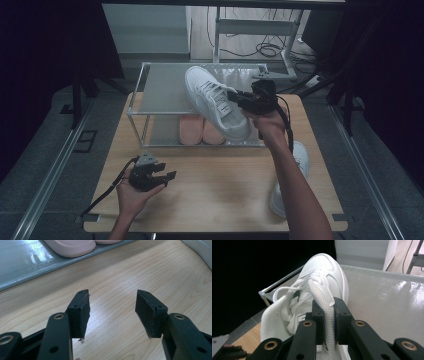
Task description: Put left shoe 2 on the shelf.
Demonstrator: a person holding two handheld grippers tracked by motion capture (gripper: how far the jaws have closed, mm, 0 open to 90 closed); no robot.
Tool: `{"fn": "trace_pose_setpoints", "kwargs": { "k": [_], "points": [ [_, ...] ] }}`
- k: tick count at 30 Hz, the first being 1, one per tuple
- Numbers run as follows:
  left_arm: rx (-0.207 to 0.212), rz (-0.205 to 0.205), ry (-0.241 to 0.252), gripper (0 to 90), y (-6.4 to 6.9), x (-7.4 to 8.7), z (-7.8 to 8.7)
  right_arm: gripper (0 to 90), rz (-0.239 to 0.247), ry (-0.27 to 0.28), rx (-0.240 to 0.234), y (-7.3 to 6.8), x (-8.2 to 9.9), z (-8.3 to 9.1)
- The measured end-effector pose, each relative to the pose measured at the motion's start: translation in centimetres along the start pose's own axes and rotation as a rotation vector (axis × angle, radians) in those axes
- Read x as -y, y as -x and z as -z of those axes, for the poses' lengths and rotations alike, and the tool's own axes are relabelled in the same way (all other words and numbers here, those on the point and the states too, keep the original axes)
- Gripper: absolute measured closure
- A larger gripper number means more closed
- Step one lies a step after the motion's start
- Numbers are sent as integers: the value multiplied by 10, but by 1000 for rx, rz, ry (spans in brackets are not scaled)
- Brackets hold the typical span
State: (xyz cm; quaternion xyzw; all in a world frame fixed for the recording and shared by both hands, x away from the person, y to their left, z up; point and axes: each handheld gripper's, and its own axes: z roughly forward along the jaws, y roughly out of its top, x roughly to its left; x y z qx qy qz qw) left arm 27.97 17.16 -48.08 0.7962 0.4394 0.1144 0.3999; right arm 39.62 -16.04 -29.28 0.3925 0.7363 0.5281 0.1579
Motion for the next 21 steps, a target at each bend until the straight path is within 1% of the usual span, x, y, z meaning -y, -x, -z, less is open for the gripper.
{"fn": "trace_pose_setpoints", "kwargs": {
  "k": [3,11,14,17,21],
  "points": [
    [0,0,1,454,0,0,0,816,-9,6,7,1,-3,-4],
    [4,3,2,454,0,0,0,816,-19,0,25,2,-6,-12],
    [15,5,0,454,2,0,-3,815,-28,-5,34,3,-8,-16],
    [20,4,-9,454,3,1,-5,816,-42,-8,46,4,-11,-22],
    [19,3,-6,454,3,1,-5,815,-57,-13,65,3,-17,-30]
  ]
}}
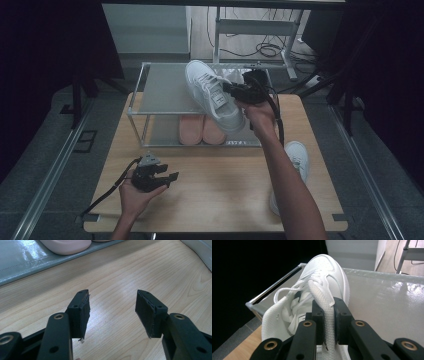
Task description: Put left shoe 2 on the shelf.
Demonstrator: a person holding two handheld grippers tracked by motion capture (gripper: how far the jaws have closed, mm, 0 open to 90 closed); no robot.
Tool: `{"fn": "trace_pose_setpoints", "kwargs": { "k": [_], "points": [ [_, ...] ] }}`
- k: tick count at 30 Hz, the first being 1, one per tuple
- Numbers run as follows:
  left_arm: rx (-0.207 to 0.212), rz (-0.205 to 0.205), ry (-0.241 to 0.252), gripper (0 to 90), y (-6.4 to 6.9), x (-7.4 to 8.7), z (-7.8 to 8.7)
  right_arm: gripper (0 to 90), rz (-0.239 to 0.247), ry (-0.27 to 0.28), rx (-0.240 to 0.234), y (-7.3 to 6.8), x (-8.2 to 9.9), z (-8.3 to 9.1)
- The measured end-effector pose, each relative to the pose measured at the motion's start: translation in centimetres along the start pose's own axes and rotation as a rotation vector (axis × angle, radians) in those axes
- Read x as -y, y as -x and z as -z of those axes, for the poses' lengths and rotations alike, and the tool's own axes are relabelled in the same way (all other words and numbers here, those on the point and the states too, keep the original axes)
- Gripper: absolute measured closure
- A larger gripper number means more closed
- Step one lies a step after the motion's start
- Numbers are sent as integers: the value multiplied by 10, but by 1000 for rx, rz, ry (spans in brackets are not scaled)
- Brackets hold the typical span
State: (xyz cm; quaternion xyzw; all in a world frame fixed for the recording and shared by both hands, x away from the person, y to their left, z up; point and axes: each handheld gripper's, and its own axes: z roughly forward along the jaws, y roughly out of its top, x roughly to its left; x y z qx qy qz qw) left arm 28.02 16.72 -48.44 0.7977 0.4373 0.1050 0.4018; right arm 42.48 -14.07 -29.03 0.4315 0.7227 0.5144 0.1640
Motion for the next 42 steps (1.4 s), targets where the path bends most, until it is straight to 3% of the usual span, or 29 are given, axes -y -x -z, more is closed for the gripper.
{"fn": "trace_pose_setpoints", "kwargs": {
  "k": [11,27,32,42],
  "points": [
    [6,2,1,454,0,0,0,815,-82,13,69,-4,-21,-27],
    [14,0,5,455,0,0,1,809,-162,9,163,-16,-48,-75],
    [24,2,3,455,0,0,0,807,-213,5,165,-13,-50,-90],
    [16,-7,-1,455,0,1,0,800,-243,-14,217,-6,-39,-116]
  ]
}}
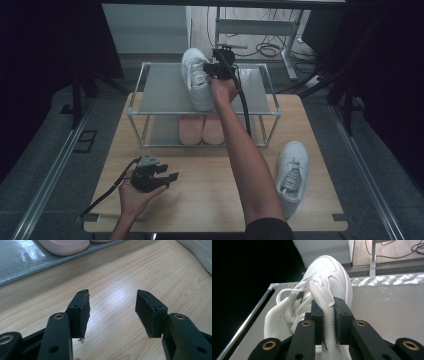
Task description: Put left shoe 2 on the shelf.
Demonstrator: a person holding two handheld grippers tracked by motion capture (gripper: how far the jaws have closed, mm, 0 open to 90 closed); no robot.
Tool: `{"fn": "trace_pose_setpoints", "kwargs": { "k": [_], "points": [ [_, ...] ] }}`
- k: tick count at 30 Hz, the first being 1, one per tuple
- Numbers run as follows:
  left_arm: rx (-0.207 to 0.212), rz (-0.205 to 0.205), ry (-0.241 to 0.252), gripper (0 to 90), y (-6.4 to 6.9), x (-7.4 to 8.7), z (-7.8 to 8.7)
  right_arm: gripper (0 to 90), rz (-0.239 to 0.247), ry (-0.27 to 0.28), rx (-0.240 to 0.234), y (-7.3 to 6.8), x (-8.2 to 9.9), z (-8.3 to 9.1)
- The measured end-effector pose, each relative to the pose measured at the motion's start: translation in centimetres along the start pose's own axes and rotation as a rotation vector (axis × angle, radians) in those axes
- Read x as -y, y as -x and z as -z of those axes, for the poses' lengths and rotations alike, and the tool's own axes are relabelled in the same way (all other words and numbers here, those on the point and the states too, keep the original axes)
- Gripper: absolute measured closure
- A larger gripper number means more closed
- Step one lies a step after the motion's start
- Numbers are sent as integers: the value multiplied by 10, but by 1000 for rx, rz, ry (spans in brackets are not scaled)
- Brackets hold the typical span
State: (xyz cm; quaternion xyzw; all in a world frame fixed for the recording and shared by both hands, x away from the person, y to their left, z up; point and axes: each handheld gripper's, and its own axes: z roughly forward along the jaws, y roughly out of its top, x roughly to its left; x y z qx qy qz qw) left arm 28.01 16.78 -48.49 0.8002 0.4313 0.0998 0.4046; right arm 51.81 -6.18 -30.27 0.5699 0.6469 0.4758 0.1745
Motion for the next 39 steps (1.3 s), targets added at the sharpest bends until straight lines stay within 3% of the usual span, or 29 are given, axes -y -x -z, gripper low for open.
{"fn": "trace_pose_setpoints", "kwargs": {
  "k": [3,5,8,11,16,25,32,39],
  "points": [
    [0,0,-3,455,0,0,-1,782,1,-3,-7,4,0,0],
    [4,1,-2,455,1,0,-1,732,35,-7,-9,5,0,1],
    [2,2,2,454,1,0,0,669,88,33,7,10,-1,7],
    [1,3,4,454,1,0,0,613,115,15,-37,16,-3,16],
    [-4,1,3,454,1,0,1,602,168,32,-73,21,3,35],
    [-10,2,6,454,1,0,2,785,274,25,-123,33,20,67],
    [-15,7,9,454,2,0,3,871,299,3,-154,49,37,78],
    [-17,0,-3,454,2,0,2,893,307,-29,-156,63,56,74]
  ]
}}
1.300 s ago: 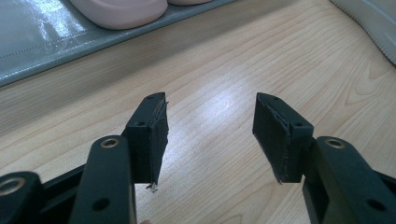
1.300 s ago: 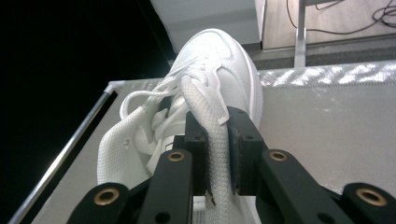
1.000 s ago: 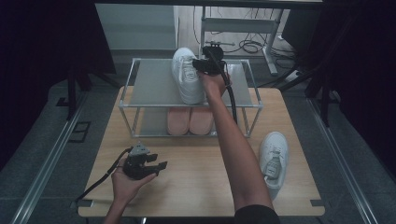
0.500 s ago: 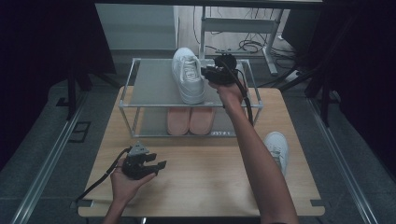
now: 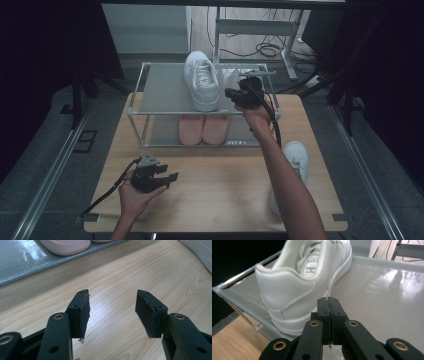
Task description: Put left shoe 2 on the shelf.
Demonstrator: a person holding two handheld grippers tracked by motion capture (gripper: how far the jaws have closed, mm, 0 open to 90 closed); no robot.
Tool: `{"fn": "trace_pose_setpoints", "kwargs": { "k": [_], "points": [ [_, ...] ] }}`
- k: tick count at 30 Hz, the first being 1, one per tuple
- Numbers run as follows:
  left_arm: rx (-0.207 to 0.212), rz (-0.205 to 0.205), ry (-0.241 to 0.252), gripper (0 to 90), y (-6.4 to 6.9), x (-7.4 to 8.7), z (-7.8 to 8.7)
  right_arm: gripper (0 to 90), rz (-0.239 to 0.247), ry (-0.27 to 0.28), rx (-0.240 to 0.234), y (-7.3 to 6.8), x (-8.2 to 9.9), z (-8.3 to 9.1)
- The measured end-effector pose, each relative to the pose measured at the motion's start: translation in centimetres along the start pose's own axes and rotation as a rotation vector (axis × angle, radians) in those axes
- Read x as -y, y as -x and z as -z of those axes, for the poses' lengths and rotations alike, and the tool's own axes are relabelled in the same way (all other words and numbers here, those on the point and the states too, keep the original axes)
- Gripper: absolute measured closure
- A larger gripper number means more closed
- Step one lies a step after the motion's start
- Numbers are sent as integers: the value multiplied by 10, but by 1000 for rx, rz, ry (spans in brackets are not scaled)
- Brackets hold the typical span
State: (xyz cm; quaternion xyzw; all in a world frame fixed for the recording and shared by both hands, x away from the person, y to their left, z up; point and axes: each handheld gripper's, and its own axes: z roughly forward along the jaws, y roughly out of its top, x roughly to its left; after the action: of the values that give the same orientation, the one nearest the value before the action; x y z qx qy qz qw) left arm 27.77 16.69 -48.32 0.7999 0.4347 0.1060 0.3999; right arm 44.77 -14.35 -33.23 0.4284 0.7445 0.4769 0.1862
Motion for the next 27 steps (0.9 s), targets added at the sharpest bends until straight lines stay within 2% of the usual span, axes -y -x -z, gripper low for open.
{"fn": "trace_pose_setpoints", "kwargs": {
  "k": [7,18,27],
  "points": [
    [0,1,-2,454,1,0,-1,900,-10,-13,-3,1,6,-7],
    [7,3,-17,443,1,1,-2,900,23,-43,7,-8,10,-21],
    [20,-1,-24,439,1,1,-5,900,24,-51,9,-8,10,-26]
  ]
}}
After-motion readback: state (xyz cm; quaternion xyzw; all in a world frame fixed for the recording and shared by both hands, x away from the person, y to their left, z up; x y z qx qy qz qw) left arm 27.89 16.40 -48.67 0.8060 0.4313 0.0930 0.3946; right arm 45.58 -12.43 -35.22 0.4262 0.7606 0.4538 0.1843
